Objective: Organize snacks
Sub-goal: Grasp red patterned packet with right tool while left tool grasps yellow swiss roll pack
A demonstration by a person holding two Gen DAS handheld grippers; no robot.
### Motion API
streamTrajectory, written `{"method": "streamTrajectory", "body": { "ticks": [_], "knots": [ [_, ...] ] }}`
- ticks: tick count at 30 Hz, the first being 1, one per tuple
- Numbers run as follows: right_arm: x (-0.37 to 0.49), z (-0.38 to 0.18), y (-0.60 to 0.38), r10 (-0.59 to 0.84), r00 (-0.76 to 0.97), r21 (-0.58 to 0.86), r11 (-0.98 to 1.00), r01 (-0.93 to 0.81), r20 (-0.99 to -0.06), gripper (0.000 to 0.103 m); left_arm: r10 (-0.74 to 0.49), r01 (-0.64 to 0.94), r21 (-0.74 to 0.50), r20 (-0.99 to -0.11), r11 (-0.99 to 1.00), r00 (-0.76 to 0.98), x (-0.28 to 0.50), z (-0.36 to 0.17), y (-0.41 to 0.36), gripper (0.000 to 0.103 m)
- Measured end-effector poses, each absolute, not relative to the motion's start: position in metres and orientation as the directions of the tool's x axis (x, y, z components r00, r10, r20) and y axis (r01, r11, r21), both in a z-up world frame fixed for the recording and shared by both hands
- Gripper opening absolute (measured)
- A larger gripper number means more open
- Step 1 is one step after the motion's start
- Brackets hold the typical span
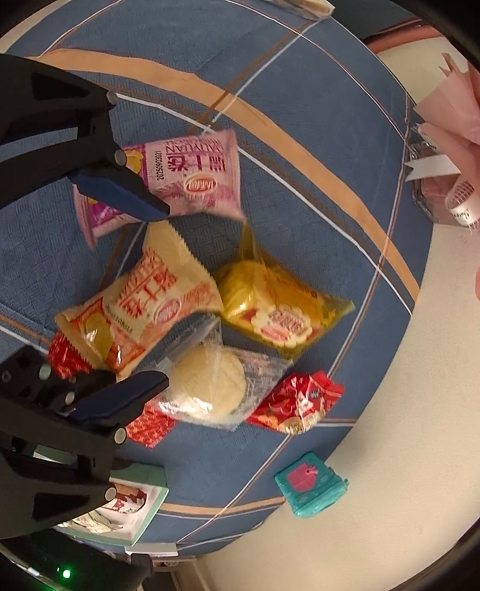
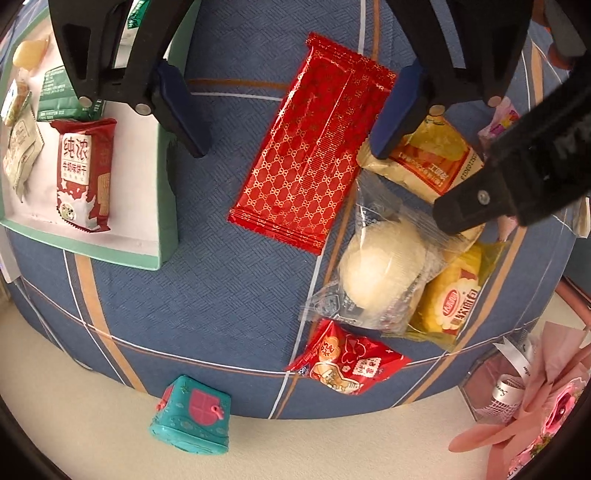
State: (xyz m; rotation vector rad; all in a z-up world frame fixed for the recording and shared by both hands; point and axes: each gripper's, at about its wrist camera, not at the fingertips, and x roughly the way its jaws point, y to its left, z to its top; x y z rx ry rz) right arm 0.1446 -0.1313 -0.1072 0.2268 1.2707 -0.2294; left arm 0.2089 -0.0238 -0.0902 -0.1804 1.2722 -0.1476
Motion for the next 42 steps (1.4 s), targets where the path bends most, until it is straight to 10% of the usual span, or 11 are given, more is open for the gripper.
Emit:
{"method": "streamTrajectory", "body": {
  "ticks": [13,33,42],
  "knots": [
    [0.134,-0.095,-0.143,-0.040,0.246,0.033,0.959,0.283,-0.968,0.070,-0.220,0.010,-0.223,-0.948,0.975,0.232,0.209,-0.105,-0.029,0.078],
    [0.133,-0.106,-0.115,-0.055,0.255,0.012,0.967,0.256,-0.965,0.077,-0.222,0.008,-0.226,-0.950,0.974,0.220,0.212,-0.116,-0.023,0.077],
    [0.123,-0.105,-0.135,-0.050,0.257,0.035,0.949,0.314,-0.965,0.049,-0.173,0.020,-0.174,-0.958,0.985,0.230,0.210,-0.114,-0.018,0.057]
  ]
}}
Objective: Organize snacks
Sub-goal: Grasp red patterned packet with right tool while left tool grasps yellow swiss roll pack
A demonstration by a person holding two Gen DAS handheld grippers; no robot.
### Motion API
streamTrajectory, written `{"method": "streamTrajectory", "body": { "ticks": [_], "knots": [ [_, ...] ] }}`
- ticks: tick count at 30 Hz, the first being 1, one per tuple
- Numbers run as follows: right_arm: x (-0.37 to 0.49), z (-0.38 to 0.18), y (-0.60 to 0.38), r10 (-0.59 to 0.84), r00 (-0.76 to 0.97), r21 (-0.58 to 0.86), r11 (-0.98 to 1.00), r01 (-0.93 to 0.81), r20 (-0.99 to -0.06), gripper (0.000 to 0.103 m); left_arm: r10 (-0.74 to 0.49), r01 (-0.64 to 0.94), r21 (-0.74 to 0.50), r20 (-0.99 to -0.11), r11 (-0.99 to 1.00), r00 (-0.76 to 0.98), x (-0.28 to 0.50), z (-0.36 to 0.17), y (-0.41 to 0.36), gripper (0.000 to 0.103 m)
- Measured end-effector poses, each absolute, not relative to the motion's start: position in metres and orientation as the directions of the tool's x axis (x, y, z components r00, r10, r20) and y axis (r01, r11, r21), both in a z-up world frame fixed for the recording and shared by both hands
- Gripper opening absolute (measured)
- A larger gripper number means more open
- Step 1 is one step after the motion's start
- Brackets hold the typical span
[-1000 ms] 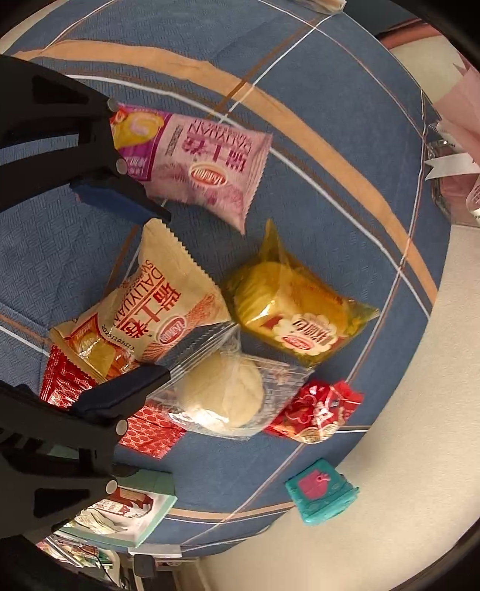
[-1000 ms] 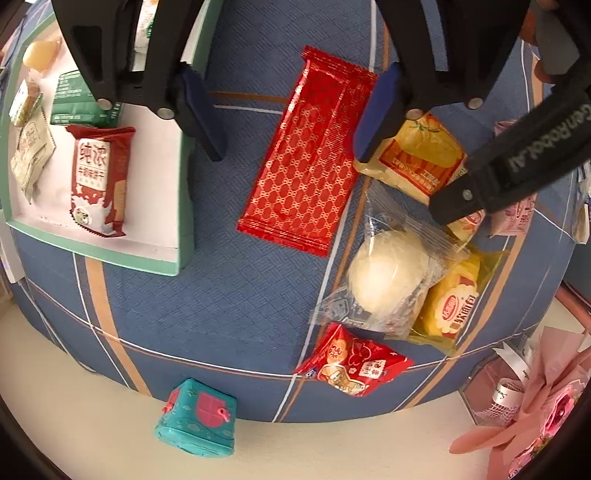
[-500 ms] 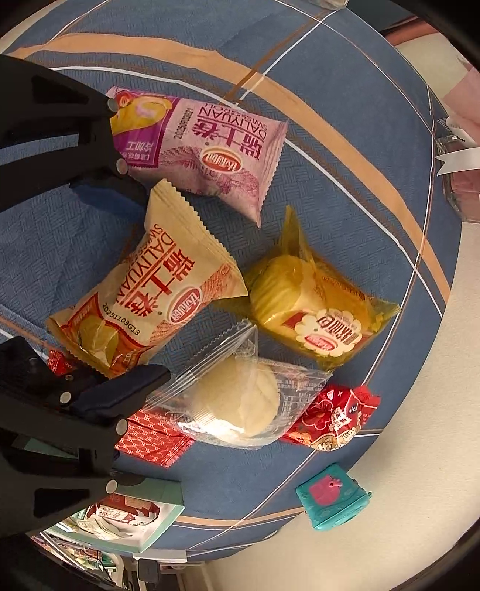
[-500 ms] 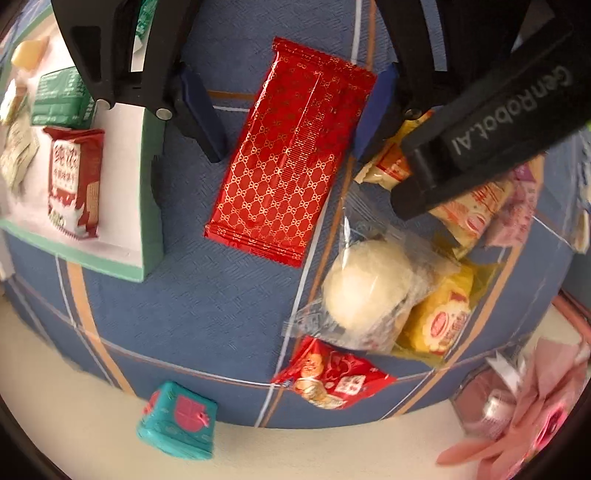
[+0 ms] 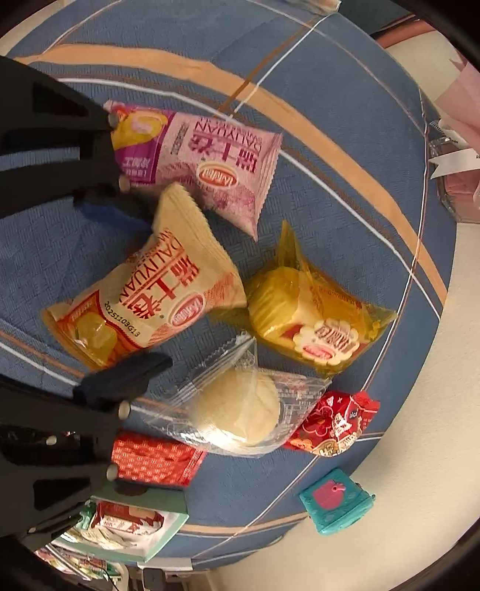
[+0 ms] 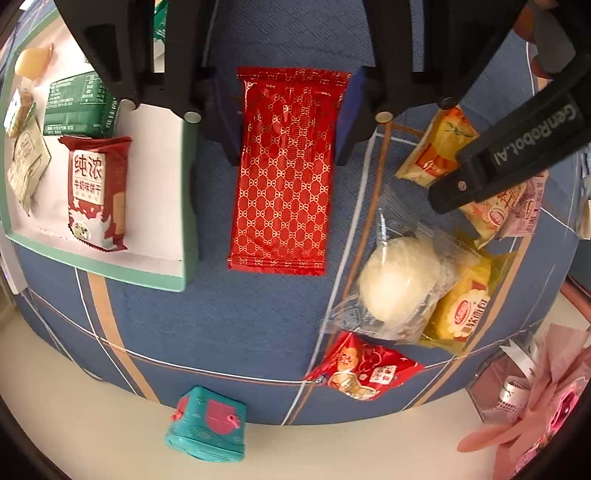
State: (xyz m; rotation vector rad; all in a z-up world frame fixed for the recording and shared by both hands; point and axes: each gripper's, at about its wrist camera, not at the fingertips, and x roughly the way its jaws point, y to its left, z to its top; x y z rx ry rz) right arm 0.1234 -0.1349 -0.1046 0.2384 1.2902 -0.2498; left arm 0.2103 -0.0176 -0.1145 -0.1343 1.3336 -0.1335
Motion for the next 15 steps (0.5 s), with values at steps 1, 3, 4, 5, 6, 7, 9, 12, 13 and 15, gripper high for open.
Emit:
{"method": "streamTrajectory", "body": {
  "ticks": [1,3,4,5,6,7,9,12,13,15],
  "knots": [
    [0.122,-0.105,-0.137,-0.049,0.257,0.036,0.949,0.315,-0.965,0.049,-0.174,0.017,-0.174,-0.957,0.985,0.231,0.210,-0.114,-0.016,0.054],
    [0.117,-0.103,-0.139,-0.049,0.253,0.035,0.947,0.319,-0.966,0.048,-0.185,0.016,-0.186,-0.955,0.982,0.231,0.209,-0.113,-0.013,0.050],
    [0.116,-0.103,-0.138,-0.047,0.252,0.036,0.947,0.318,-0.967,0.048,-0.189,0.017,-0.190,-0.954,0.982,0.231,0.209,-0.113,-0.012,0.047],
    [0.119,-0.103,-0.140,-0.045,0.248,0.037,0.948,0.315,-0.968,0.048,-0.194,0.019,-0.195,-0.953,0.981,0.231,0.207,-0.112,-0.011,0.042],
    [0.118,-0.103,-0.140,-0.040,0.247,0.041,0.948,0.315,-0.968,0.048,-0.197,0.020,-0.198,-0.953,0.980,0.232,0.206,-0.112,-0.010,0.042],
    [0.118,-0.104,-0.142,-0.036,0.247,0.045,0.948,0.314,-0.968,0.048,-0.196,0.021,-0.196,-0.952,0.980,0.235,0.205,-0.111,-0.010,0.041],
    [0.114,-0.104,-0.141,-0.026,0.244,0.053,0.948,0.314,-0.969,0.048,-0.191,0.032,-0.188,-0.953,0.982,0.236,0.200,-0.110,-0.012,0.041],
    [0.110,-0.104,-0.140,-0.016,0.241,0.061,0.949,0.309,-0.970,0.048,-0.196,0.042,-0.192,-0.952,0.981,0.236,0.194,-0.106,-0.016,0.040],
    [0.108,-0.103,-0.140,-0.010,0.241,0.067,0.949,0.308,-0.971,0.048,-0.197,0.044,-0.192,-0.951,0.980,0.237,0.191,-0.104,-0.017,0.040],
    [0.113,-0.105,-0.143,0.010,0.246,0.089,0.945,0.315,-0.969,0.048,-0.199,0.052,-0.192,-0.950,0.980,0.241,0.187,-0.101,-0.018,0.039]
  ]
}}
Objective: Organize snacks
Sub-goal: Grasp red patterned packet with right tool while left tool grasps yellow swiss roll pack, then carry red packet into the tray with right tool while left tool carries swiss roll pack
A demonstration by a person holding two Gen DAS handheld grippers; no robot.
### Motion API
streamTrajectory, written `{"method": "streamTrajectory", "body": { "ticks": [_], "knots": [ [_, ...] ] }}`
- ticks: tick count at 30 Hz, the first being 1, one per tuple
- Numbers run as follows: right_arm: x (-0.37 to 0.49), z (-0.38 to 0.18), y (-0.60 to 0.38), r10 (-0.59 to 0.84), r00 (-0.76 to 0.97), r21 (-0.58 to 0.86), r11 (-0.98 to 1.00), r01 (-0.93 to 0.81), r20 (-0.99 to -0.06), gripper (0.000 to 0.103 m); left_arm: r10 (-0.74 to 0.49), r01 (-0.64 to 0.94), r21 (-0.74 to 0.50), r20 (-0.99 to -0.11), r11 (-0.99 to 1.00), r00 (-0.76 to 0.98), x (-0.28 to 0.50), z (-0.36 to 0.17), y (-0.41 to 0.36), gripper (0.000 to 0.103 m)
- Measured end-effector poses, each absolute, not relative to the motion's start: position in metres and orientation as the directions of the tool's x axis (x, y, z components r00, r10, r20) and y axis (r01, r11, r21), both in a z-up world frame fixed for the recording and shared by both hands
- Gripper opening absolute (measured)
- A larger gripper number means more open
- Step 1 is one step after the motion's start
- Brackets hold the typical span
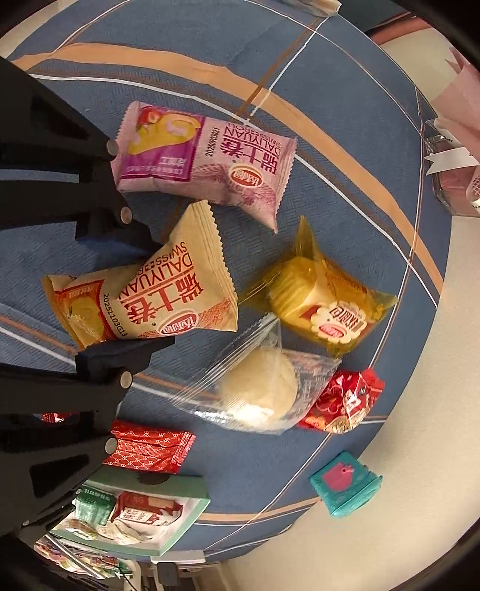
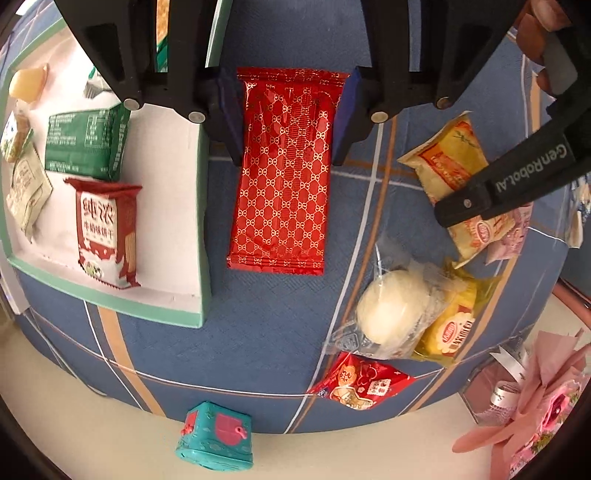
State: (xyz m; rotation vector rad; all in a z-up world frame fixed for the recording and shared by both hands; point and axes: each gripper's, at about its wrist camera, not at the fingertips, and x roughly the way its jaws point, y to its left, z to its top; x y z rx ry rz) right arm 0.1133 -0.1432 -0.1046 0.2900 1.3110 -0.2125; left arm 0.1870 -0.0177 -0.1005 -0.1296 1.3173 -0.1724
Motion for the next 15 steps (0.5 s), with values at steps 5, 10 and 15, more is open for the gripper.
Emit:
{"method": "streamTrajectory", "body": {
  "ticks": [5,10,15],
  "knots": [
    [0.108,-0.089,-0.148,0.022,0.280,0.118,0.936,0.332,-0.960,0.047,-0.206,0.059,-0.198,-0.943,0.978,0.260,0.179,-0.089,-0.018,0.037],
    [0.091,-0.068,-0.157,0.014,0.332,0.139,0.925,0.354,-0.943,0.047,-0.219,0.069,-0.207,-0.929,0.976,0.298,0.170,-0.069,-0.017,0.037],
    [0.080,-0.048,-0.158,0.017,0.371,0.161,0.919,0.360,-0.928,0.047,-0.232,0.081,-0.218,-0.907,0.973,0.352,0.160,-0.044,-0.013,0.037]
  ]
}}
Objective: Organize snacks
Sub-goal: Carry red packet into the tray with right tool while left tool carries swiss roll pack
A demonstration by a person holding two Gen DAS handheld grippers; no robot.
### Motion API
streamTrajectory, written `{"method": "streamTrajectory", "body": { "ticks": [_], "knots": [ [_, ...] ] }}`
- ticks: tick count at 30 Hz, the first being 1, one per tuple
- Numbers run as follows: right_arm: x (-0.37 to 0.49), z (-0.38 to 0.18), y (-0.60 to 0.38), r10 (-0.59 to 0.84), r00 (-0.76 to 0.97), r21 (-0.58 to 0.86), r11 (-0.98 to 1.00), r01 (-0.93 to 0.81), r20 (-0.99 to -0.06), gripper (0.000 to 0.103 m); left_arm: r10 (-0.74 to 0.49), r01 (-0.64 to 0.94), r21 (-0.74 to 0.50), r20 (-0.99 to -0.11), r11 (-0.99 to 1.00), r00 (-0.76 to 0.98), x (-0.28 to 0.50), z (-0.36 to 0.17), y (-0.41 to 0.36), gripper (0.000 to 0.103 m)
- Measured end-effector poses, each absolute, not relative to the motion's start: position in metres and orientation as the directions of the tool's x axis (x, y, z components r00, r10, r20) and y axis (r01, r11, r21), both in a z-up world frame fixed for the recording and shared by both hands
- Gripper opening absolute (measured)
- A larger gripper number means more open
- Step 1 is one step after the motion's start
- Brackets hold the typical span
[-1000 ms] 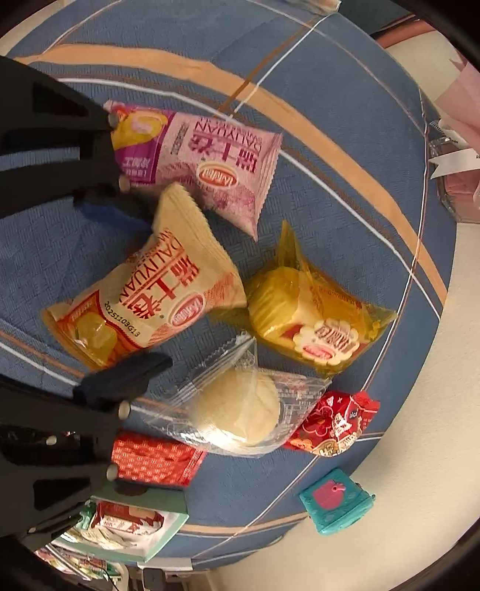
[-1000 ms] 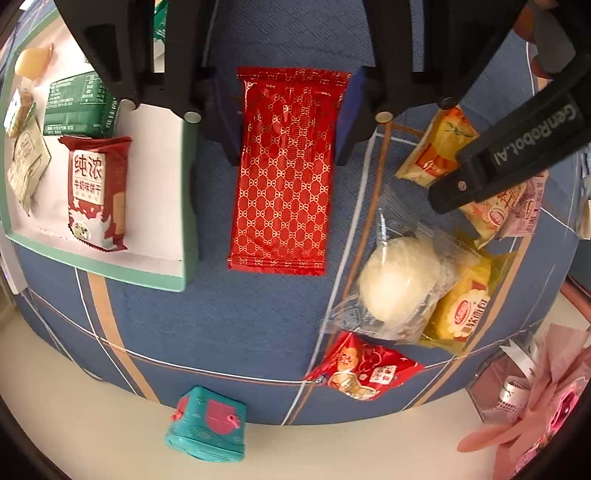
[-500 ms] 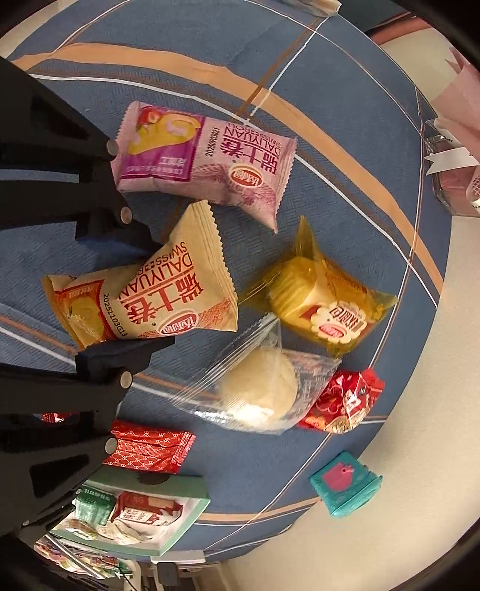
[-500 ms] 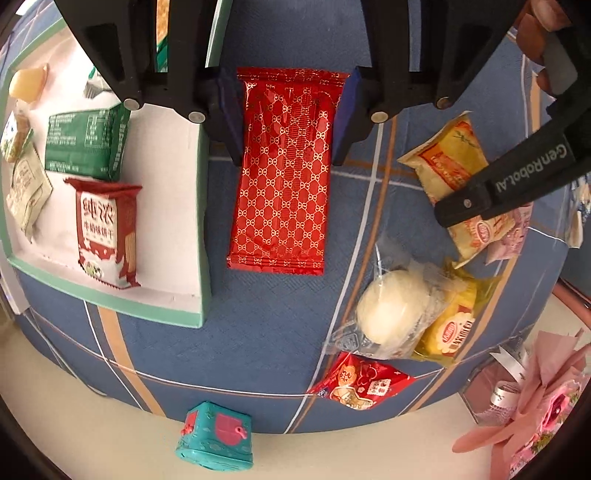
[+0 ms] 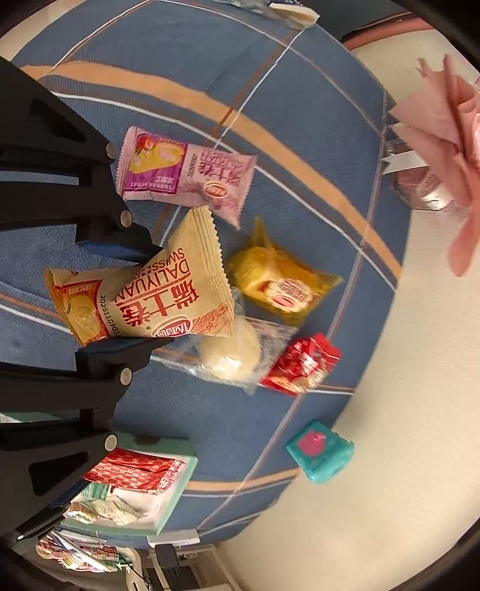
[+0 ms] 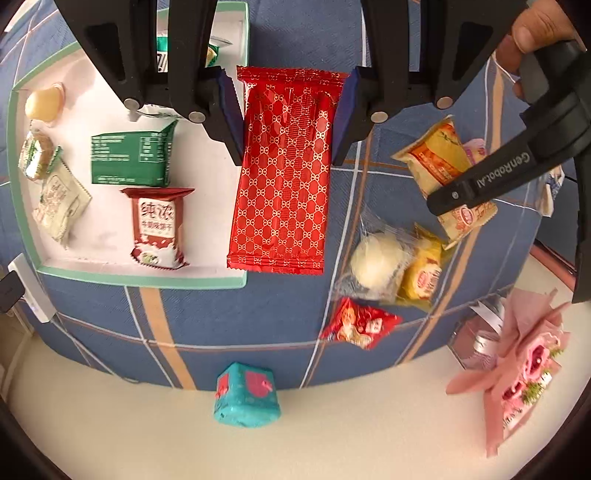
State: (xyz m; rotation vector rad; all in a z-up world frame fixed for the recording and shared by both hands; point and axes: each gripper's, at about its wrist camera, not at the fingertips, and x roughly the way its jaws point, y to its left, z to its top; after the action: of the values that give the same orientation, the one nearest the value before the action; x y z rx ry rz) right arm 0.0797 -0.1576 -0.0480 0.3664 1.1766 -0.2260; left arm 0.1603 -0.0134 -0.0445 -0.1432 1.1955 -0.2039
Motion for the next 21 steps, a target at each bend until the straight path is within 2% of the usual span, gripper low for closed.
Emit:
{"method": "streamTrajectory", "body": {
  "ticks": [11,21],
  "knots": [
    [0.064,-0.023,-0.173,0.025,0.402,0.190,0.907,0.376,-0.915,0.047,-0.245,0.101,-0.223,-0.882,0.969,0.401,0.157,-0.019,-0.025,0.037],
    [0.047,-0.027,-0.236,-0.034,0.380,0.182,0.836,0.518,-0.924,0.047,-0.318,0.227,-0.247,-0.875,0.942,0.365,0.140,-0.014,-0.083,0.037]
  ]
}}
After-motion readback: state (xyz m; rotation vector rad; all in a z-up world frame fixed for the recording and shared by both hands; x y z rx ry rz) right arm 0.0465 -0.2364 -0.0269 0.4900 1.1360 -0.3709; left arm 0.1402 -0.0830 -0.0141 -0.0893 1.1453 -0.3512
